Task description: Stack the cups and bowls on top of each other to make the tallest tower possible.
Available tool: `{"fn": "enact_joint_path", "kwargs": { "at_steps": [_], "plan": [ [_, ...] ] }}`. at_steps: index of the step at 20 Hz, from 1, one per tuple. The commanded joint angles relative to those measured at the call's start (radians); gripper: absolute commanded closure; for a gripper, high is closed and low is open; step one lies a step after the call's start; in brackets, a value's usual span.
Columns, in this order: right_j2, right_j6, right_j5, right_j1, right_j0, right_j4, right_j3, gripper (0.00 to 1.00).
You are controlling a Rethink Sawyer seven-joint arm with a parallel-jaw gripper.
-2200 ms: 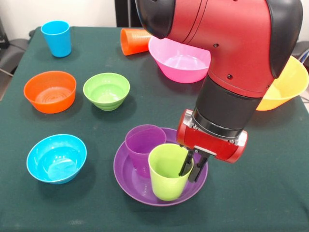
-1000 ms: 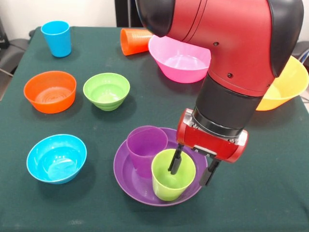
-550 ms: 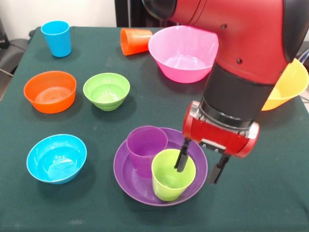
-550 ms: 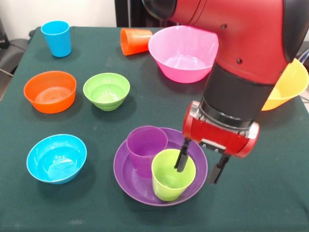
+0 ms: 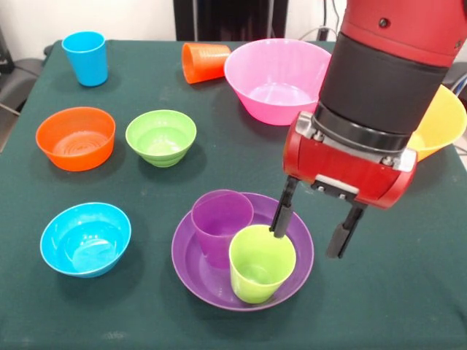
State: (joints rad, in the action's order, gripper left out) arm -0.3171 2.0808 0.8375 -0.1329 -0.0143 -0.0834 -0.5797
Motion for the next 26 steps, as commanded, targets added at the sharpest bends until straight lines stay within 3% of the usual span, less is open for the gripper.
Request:
{"fn": "enact_joint_path", "kwargs": {
  "at_steps": [1, 26],
  "plan": [
    [0.055, 0.072, 0.067, 0.02, 0.008, 0.003, -0.029, 0.0],
    [0.06, 0.125, -0.111, 0.109, 0.007, 0.009, -0.034, 0.0]
  ]
}}
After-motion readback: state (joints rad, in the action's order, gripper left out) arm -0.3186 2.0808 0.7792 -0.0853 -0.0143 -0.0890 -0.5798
